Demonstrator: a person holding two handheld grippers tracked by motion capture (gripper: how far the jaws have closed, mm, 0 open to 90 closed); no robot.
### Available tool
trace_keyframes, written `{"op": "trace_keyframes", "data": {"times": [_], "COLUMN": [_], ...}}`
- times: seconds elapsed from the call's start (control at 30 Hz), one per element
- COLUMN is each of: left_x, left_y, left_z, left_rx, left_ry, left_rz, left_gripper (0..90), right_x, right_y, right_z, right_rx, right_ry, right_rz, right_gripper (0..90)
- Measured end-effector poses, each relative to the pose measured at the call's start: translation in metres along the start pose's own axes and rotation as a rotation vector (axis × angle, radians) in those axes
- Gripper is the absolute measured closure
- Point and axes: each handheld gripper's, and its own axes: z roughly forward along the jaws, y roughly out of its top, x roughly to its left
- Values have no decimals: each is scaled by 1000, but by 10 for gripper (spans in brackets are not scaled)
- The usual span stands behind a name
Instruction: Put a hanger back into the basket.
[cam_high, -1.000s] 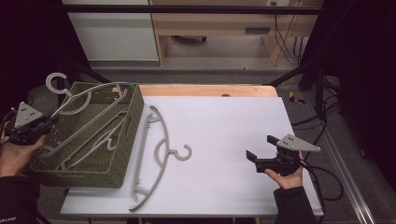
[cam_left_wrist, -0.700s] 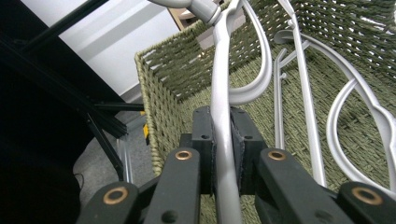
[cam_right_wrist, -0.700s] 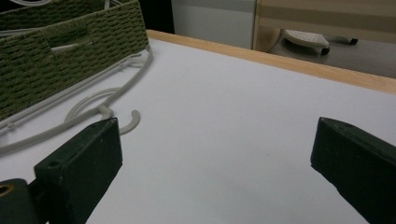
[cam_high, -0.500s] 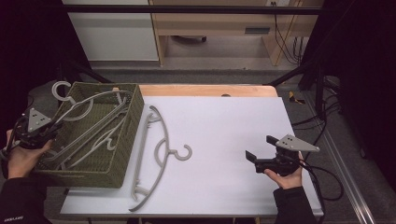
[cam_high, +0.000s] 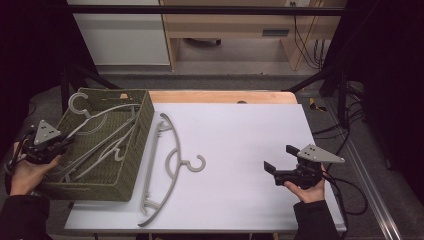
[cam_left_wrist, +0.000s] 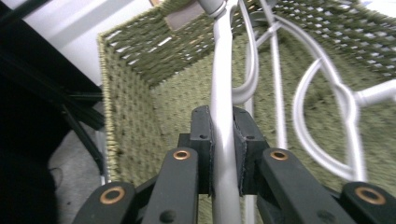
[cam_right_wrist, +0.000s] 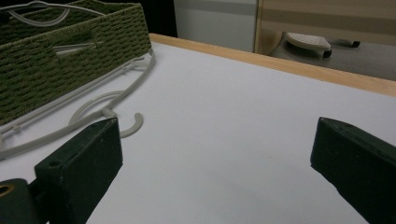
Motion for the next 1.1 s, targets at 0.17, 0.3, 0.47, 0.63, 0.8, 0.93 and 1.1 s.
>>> {"op": "trace_keyframes", "data": {"times": [0.17,0.3,0.47,0.63,0.8,0.93,1.1], "left_x": [-6,-17,-30,-33,-35,-36,-40], "left_y": [7,12,8,4,7,11,17], "left_z": [-4,-2,5,10,4,-6,-16], "left_rx": [46,126,190,251,236,192,105], "left_ry": [-91,-131,-182,-186,-198,-190,-177], "left_rz": [-25,-3,-15,-57,-61,-65,-93], "left_gripper": [790,784,783,763,671,636,532], "right_x": [-1,0,0,1,1,1,1], "right_y": [0,1,1,1,1,1,2], "right_z": [-2,-3,-3,-2,-2,-3,-4], "right_rx": [-3,-9,-10,-14,-15,-14,-24], "right_ry": [3,0,7,7,9,16,13], "right_rz": [-1,12,7,13,13,11,17], "right_gripper": [24,25,25,27,27,27,27]}}
